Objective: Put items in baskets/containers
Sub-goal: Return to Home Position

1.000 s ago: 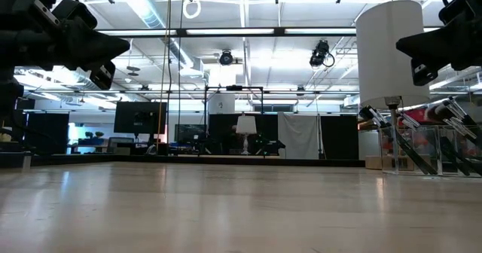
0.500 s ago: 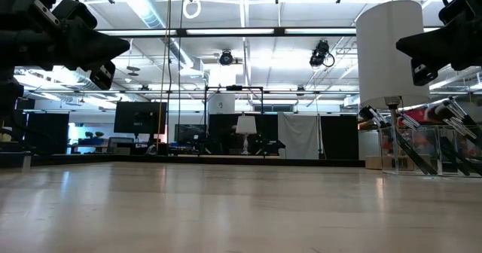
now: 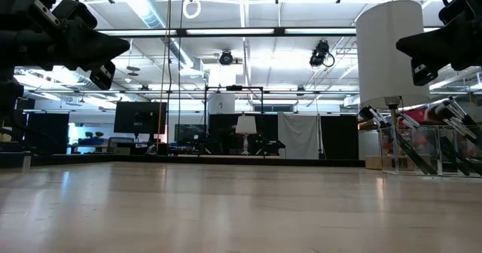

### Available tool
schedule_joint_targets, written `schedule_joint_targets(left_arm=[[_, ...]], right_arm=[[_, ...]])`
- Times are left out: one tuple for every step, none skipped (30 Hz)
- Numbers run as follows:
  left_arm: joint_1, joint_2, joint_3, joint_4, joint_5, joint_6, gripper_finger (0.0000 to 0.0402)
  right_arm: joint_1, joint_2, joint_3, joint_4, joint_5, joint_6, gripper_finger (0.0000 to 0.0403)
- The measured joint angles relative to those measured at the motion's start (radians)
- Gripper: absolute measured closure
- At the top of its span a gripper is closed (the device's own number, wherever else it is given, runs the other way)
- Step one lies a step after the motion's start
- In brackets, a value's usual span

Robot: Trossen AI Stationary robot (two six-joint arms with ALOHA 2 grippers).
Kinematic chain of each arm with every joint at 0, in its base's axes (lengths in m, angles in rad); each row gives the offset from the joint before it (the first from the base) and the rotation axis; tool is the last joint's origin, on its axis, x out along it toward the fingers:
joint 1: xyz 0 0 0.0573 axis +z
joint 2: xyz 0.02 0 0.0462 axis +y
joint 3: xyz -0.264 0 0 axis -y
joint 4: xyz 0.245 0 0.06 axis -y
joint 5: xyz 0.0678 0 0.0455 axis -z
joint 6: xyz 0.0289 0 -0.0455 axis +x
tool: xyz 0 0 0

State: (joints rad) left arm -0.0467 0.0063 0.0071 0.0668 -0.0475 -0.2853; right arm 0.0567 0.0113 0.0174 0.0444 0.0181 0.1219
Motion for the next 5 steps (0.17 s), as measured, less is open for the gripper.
schedule_joint_targets(left_arm=[[0.000, 0.000, 0.000, 0.000, 0.000, 0.000, 0.0385], [0.000, 0.000, 0.000, 0.000, 0.000, 0.000, 0.0385], [0.000, 0.000, 0.000, 0.000, 0.000, 0.000, 0.0385], [0.000, 0.000, 0.000, 0.000, 0.000, 0.000, 0.0385], [0.000, 0.000, 0.000, 0.000, 0.000, 0.000, 0.0385]], right_arm=[[0.000, 0.000, 0.000, 0.000, 0.000, 0.000, 0.0378], [0.000, 0.000, 0.000, 0.000, 0.000, 0.000, 0.0378], [0.000, 0.000, 0.000, 0.000, 0.000, 0.000, 0.0378], [0.000, 0.000, 0.000, 0.000, 0.000, 0.000, 0.0378], [0.000, 0.000, 0.000, 0.000, 0.000, 0.000, 0.0378]])
